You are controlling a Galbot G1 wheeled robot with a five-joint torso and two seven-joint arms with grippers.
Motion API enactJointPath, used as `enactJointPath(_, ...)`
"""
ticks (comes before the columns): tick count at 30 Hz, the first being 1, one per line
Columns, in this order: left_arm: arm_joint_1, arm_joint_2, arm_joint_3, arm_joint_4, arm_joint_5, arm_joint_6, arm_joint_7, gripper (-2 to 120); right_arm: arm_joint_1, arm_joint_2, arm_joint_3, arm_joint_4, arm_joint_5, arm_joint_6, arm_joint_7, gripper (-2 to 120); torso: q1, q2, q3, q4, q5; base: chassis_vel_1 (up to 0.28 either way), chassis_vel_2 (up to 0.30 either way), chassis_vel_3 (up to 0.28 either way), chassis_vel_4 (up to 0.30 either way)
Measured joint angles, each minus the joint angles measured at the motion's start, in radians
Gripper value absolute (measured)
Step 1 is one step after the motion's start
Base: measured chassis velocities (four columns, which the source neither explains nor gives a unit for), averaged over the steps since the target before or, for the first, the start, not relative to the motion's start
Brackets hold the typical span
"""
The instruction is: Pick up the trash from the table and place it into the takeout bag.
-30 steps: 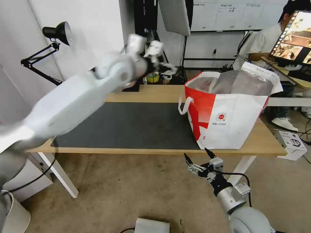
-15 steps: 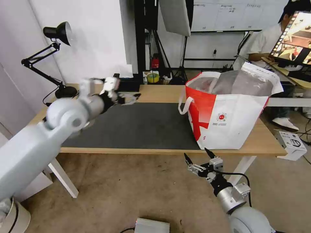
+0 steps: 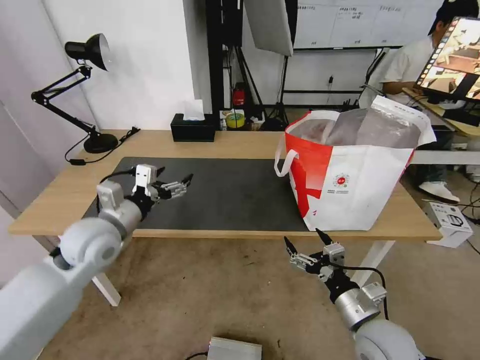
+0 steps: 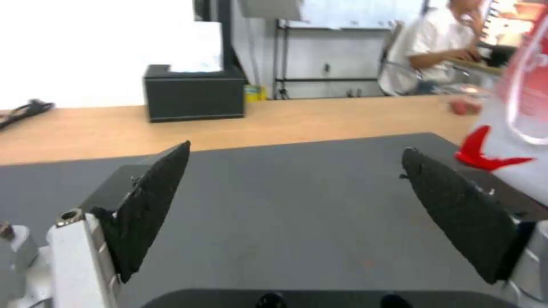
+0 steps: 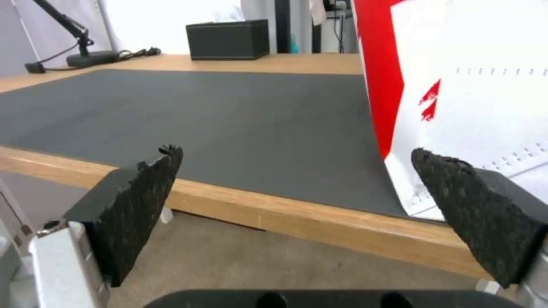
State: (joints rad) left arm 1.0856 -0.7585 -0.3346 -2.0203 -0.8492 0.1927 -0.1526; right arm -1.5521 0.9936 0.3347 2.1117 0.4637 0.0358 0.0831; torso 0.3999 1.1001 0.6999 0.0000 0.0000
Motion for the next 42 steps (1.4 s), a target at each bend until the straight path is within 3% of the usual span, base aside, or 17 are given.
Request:
enactJointPath(11, 0.219, -0.135, -0.102, 0.009, 0.15, -0.178, -0.043, 100, 0.0, 0.0, 0.0, 0.0, 0.0, 0.0, 0.0, 100, 0.0, 0.0, 0.0, 0.0, 0.0, 0.0, 0.0, 0.0, 0.0)
enactJointPath(25, 0.355, -0.224, -0.166, 0.068, 0.164, -0.311, -0.05, 100, 0.0, 0.0, 0.0, 0.0, 0.0, 0.0, 0.0, 100, 0.0, 0.0, 0.0, 0.0, 0.0001, 0.0, 0.0, 0.0, 0.0)
enactJointPath(42, 0.397, -0.252, -0.16, 0.082, 0.213, -0.354, -0.02, 100, 0.0, 0.0, 0.0, 0.0, 0.0, 0.0, 0.0, 100, 0.0, 0.0, 0.0, 0.0, 0.0, 0.0, 0.0, 0.0, 0.0)
